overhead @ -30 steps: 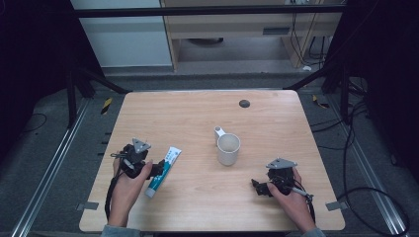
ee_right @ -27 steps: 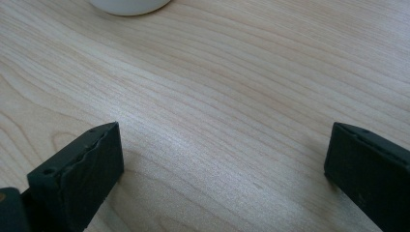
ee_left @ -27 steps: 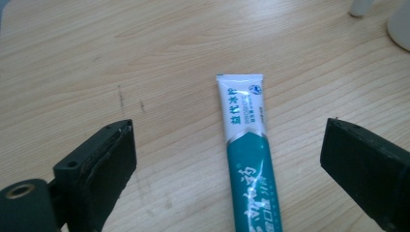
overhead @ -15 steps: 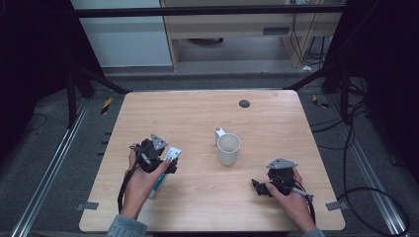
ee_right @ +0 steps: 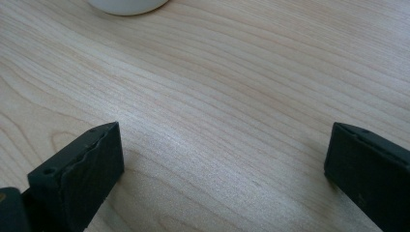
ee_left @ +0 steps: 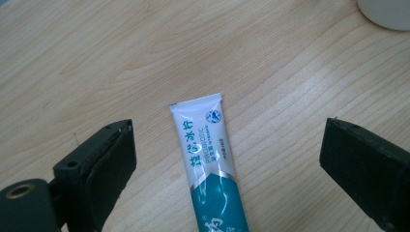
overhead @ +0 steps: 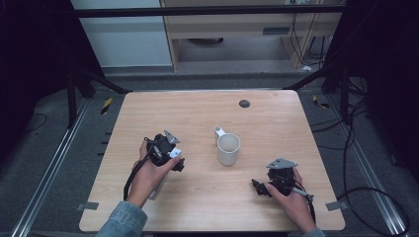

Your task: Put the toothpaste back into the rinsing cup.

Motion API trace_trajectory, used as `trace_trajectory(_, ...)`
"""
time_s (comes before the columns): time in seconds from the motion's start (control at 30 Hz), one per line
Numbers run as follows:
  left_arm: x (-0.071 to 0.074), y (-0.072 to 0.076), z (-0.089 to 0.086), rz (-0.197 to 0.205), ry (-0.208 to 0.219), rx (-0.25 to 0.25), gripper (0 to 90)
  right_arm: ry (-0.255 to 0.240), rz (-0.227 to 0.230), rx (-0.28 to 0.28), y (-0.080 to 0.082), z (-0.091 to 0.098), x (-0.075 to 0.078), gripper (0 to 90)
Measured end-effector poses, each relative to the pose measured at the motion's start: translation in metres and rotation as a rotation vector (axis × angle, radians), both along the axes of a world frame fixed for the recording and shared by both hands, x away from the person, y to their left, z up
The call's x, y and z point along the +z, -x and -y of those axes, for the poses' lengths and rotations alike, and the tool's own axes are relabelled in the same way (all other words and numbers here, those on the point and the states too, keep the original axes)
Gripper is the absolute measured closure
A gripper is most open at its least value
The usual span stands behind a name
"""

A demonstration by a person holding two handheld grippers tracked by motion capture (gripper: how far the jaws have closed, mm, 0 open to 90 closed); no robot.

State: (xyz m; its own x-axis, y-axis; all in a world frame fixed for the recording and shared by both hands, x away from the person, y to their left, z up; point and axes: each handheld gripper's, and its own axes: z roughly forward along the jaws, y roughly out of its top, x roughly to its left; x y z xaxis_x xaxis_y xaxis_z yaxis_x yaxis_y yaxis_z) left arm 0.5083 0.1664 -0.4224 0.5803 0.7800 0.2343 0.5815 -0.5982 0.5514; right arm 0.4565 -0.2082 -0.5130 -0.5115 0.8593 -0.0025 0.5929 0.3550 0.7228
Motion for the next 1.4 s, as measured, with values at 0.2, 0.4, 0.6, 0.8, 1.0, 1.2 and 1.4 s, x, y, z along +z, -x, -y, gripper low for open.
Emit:
trace_trajectory(0.2, -0.002, -0.005, -0.004, -0.014, 0.001, 0.0, 4.3, 0.0, 0.0, 0.0, 0.0, 0.0, 0.0, 0.6)
trace_trajectory(0.4, -0.008, -0.011, -0.011, -0.049, 0.007, 0.013, 4.5, 0.001, 0.001, -0.001, 0.0, 0.0, 0.0, 0.6)
trace_trajectory(0.6, -0.014, -0.013, -0.013, -0.095, -0.002, 0.013, 5.3, 0.001, 0.001, -0.001, 0.0, 0.0, 0.0, 0.6)
trace_trajectory(0.8, -0.018, -0.015, -0.014, -0.124, -0.017, 0.002, 7.4, -0.004, -0.003, -0.005, 0.001, 0.0, 0.001, 0.9)
trace_trajectory(1.0, -0.027, -0.019, -0.014, -0.147, -0.026, 0.021, 9.4, -0.004, -0.003, -0.005, 0.001, 0.0, 0.001, 1.0)
trace_trajectory(1.2, -0.034, -0.026, -0.021, -0.173, -0.028, 0.05, 16.8, -0.004, -0.004, -0.005, 0.001, 0.0, 0.001, 1.0)
trace_trajectory(1.4, -0.04, -0.032, -0.024, -0.217, -0.04, 0.062, 23.3, -0.004, -0.004, -0.005, 0.001, 0.0, 0.001, 0.9)
